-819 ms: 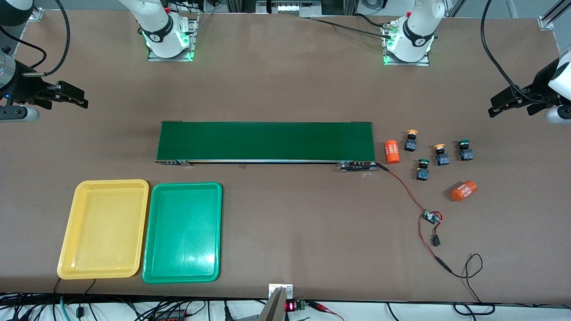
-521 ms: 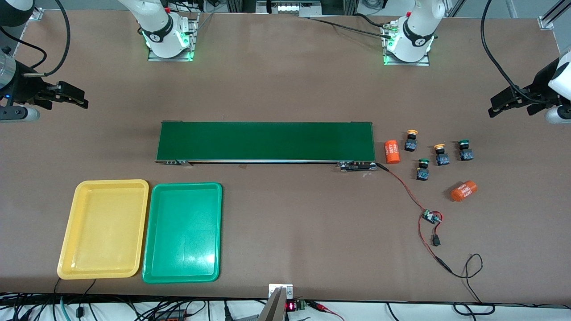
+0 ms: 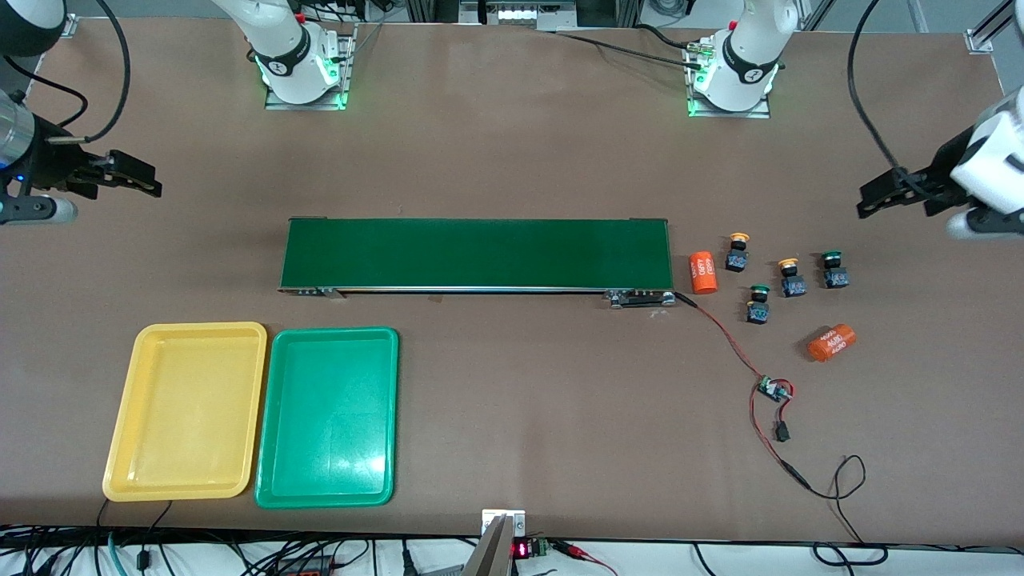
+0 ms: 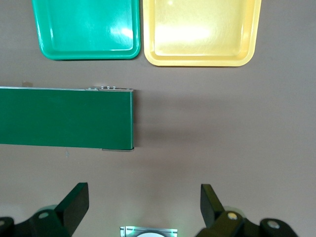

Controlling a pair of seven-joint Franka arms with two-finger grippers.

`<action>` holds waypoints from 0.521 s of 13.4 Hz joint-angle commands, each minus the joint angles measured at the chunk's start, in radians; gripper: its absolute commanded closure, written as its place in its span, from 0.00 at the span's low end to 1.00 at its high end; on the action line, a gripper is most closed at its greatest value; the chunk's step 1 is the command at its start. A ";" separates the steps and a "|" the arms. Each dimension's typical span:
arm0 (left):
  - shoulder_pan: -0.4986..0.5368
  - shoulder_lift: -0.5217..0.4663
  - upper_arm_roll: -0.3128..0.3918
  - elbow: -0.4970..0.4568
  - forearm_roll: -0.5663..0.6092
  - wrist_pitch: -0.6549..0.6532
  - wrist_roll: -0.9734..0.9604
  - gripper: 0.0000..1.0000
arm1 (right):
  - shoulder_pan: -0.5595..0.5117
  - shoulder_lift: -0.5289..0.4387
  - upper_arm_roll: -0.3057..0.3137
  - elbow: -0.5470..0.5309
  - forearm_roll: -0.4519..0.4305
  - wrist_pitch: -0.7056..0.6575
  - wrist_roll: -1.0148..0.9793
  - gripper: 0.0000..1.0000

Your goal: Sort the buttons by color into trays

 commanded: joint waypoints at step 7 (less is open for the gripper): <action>-0.068 0.260 -0.036 0.026 -0.007 0.064 0.014 0.00 | -0.005 0.067 0.005 -0.001 -0.011 -0.015 -0.008 0.00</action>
